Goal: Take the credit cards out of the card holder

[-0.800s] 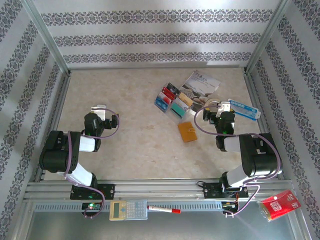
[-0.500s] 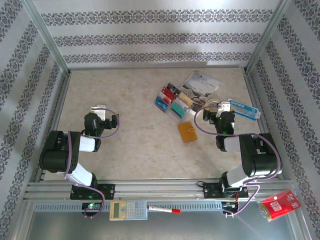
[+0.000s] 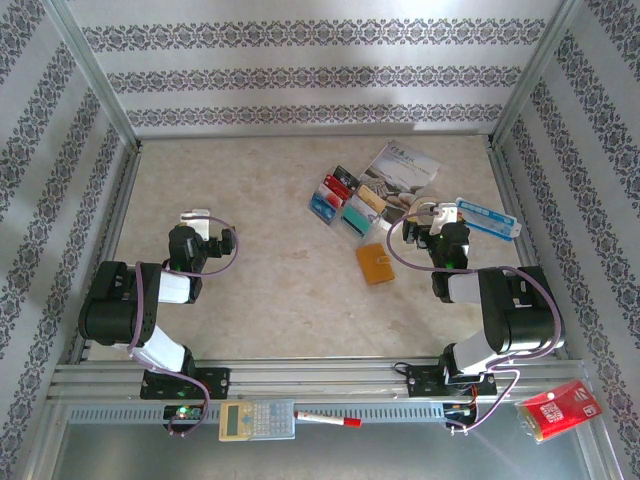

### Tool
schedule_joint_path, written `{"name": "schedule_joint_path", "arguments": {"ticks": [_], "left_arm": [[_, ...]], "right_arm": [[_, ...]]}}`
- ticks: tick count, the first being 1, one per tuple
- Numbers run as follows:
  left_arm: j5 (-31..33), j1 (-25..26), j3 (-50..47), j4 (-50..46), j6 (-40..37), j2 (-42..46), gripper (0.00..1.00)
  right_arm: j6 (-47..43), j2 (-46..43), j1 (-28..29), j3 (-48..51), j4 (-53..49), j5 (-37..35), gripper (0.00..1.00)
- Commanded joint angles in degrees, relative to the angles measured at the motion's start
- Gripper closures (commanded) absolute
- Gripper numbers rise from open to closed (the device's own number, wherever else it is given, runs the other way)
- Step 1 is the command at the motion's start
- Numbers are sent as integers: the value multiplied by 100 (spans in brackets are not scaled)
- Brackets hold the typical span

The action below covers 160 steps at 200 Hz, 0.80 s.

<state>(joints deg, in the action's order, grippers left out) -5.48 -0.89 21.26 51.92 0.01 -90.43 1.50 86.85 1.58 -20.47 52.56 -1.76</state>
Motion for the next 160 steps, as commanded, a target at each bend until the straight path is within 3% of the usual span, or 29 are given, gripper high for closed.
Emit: {"name": "schedule_joint_path", "arguments": {"ticks": [1, 43, 74, 90, 102, 126, 160], "left_arm": [[74, -70, 133, 167, 25, -80, 0], [205, -70, 15, 382, 91, -58, 0], [470, -70, -167, 244, 157, 523, 0], [706, -61, -59, -455, 250, 1042, 0], [1016, -61, 153, -1233, 437, 1447, 0], [1831, -65, 733, -2961, 1657, 2118, 0], [1335, -61, 1169, -3955, 2539, 2626, 0]], "right_arm": [[-13, 78, -71, -124, 132, 157, 2], [-80, -33, -30, -7, 266, 189, 2], [-150, -994, 129, 43, -503, -216, 2], [-13, -1537, 230, -165, -1418, -528, 2], [589, -1905, 265, -533, -2479, -717, 2], [1308, -2292, 361, -1426, -4265, -248, 2], [2266, -2525, 404, -2083, -5588, 382, 2]]}}
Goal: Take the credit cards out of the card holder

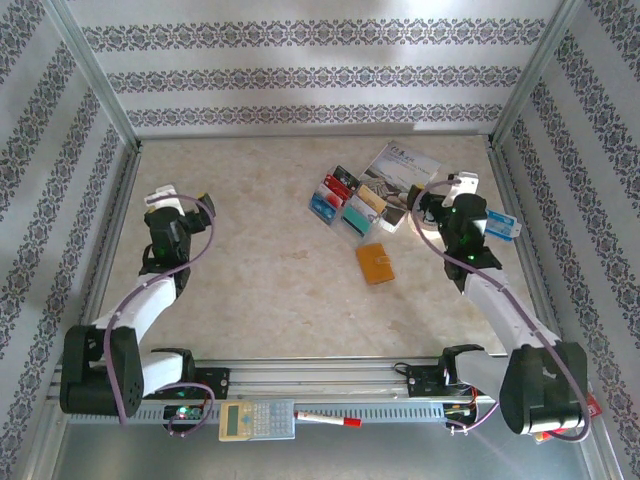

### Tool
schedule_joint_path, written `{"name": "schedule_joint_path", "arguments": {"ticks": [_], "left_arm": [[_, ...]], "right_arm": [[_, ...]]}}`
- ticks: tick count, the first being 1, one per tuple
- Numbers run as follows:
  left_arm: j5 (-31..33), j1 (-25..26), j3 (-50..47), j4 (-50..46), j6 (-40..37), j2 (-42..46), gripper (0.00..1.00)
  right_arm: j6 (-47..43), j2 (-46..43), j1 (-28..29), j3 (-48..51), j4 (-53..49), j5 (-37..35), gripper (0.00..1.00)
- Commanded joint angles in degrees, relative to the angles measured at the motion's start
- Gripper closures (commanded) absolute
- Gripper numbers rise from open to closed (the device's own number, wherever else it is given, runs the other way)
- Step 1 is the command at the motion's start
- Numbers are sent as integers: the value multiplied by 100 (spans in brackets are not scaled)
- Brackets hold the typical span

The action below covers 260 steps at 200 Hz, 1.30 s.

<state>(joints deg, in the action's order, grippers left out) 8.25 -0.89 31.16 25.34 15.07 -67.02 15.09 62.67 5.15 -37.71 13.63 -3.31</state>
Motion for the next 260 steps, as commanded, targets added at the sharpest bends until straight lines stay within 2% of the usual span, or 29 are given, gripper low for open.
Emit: {"name": "schedule_joint_path", "arguments": {"ticks": [1, 41, 65, 94, 147, 173, 204, 225, 260], "left_arm": [[-58, -61, 188, -1309, 1055, 304, 0], [-1487, -61, 313, -1470, 1634, 363, 0], [-2222, -52, 644, -1714, 1910, -50, 0], [-2895, 49, 830, -1635, 2266, -549, 0], [-3097, 464, 909, -1687, 2606, -1028, 0], [-3115, 693, 859, -1630, 2741, -1135, 0], [-3053, 871, 797, -1646, 2832, -1201, 0], [-3045, 945, 776, -1646, 2878, -1241, 0], [-3022, 973, 725, -1588, 2915, -1260, 2]], "right_arm": [[916, -111, 48, -368, -1740, 557, 2], [1253, -18, 174, -543, -2732, 1392, 2], [1121, 344, 772, -666, -3366, 739, 7], [1165, 1007, 1513, -761, -3550, 161, 12], [1396, 2224, 2059, -1120, -3377, 164, 20], [1527, 2676, 2307, -1237, -3349, 64, 21], [2058, 2935, 2651, -1188, -3219, 143, 21], [2560, 3063, 2859, -1270, -2925, 477, 21], [3427, 3541, 3257, -1883, -2532, 679, 20]]}}
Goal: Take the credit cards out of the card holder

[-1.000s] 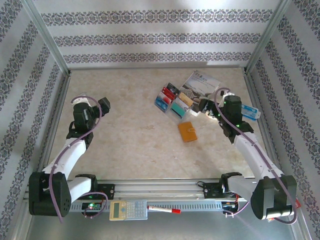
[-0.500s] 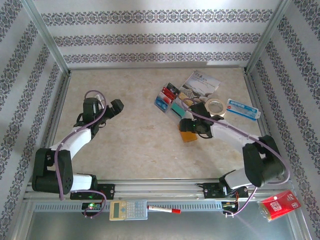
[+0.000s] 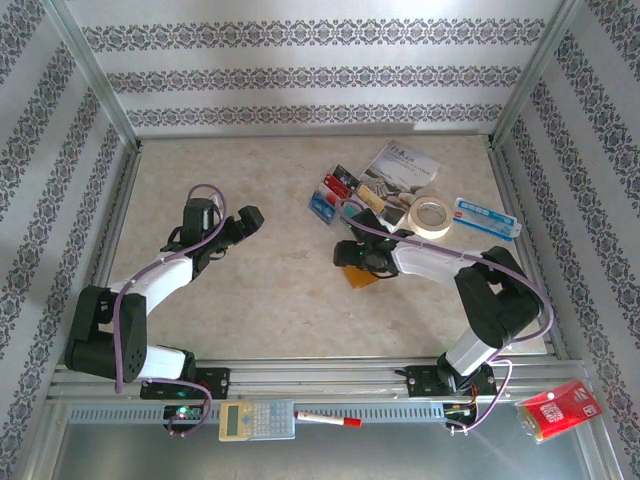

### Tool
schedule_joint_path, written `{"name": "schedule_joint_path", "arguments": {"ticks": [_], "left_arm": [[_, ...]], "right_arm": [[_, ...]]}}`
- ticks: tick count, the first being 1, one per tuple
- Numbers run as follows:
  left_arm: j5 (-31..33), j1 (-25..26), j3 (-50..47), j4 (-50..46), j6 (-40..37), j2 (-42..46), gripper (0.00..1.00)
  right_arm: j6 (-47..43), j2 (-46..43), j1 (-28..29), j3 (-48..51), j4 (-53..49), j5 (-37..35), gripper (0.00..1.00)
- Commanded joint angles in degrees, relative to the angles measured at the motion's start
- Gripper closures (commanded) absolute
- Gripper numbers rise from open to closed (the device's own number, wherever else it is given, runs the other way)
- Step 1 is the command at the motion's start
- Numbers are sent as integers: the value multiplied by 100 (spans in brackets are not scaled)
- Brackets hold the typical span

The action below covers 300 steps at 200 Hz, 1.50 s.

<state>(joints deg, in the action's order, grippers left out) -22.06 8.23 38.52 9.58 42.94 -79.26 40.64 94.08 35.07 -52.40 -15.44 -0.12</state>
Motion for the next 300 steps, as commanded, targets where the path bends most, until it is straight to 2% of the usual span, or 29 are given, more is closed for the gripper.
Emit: {"name": "schedule_joint_path", "arguments": {"ticks": [1, 47, 89, 110, 124, 168, 216, 261, 284, 300], "left_arm": [[14, 63, -11, -2, 136, -36, 2], [-249, 90, -12, -170, 321, -95, 5], [-452, 360, 231, -757, 355, -222, 6], [-618, 614, 345, -792, 568, -433, 9], [-763, 809, 409, -726, 709, -577, 11], [-674, 1325, 430, -659, 1145, -703, 17], [-501, 1615, 372, -677, 1311, -811, 24], [-475, 1694, 359, -578, 1270, -973, 28], [-621, 1734, 368, -420, 1344, -1077, 35], [-664, 1764, 379, -404, 1349, -1109, 40]], "right_arm": [[882, 418, 277, -434, 388, 366, 20], [1423, 895, 602, -1127, 746, 512, 23], [1140, 21, 490, -773, 663, 93, 23], [827, -393, 432, -474, 422, -256, 23], [719, -529, 367, -327, 231, -402, 23], [674, -641, 228, 67, 173, -375, 25], [500, -49, 251, -141, 222, 144, 40], [487, 220, 357, -209, 263, 265, 43], [405, 275, 360, -240, 256, 301, 48], [324, 358, 353, -287, 223, 332, 55]]}}
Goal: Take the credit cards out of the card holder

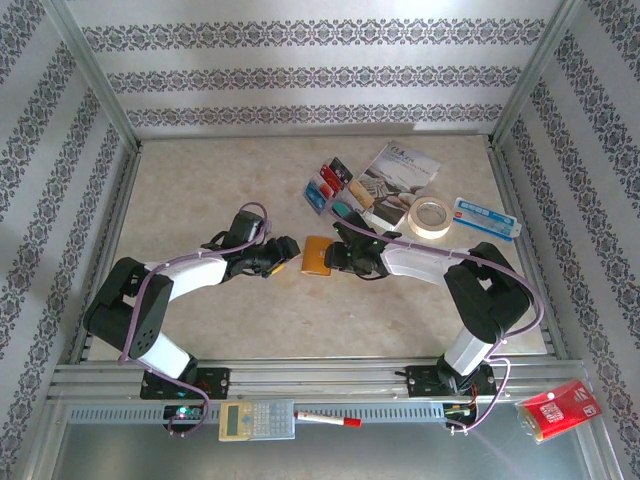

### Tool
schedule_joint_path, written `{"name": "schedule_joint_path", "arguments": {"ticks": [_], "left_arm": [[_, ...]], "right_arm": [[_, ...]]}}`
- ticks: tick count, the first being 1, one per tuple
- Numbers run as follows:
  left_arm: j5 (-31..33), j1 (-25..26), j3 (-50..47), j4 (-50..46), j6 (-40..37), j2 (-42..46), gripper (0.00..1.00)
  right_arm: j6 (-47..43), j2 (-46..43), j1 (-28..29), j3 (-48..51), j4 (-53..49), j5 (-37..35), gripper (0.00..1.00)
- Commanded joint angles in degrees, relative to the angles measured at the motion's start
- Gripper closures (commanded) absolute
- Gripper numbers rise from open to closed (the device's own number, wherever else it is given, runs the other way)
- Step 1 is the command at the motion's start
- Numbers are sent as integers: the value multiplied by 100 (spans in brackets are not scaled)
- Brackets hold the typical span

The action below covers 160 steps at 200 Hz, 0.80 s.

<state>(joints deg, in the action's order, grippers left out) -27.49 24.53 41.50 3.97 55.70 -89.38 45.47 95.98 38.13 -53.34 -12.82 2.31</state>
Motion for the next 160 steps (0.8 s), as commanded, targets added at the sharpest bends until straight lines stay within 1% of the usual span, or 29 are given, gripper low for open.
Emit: {"name": "schedule_joint_path", "arguments": {"ticks": [1, 14, 34, 51, 91, 106, 118, 147, 160], "left_arm": [[-124, 136, 80, 158, 68, -97, 40], [-117, 159, 78, 148, 57, -106, 44], [-116, 181, 65, 216, 14, -138, 48], [-245, 187, 175, 326, -120, -246, 50], [-251, 184, 775, -119, -767, -732, 51], [-274, 190, 1008, -300, -984, -917, 53], [-334, 187, 1173, -405, -1107, -1064, 56], [-200, 187, 1426, -744, -1283, -1301, 57], [-281, 185, 1457, -757, -1308, -1365, 58]], "right_arm": [[-160, 171, 51, -202, -47, 97, 56], [-211, 234, 54, -251, -79, 127, 61], [-206, 313, 53, -273, -61, 171, 63], [-227, 391, 47, -336, -54, 215, 66], [-267, 484, 15, -475, 12, 191, 67], [-258, 480, -12, -493, 55, 196, 68], [-258, 459, -41, -493, 92, 191, 68], [-328, 507, -89, -515, 213, 167, 70], [-329, 564, -102, -545, 210, 139, 71]]}}
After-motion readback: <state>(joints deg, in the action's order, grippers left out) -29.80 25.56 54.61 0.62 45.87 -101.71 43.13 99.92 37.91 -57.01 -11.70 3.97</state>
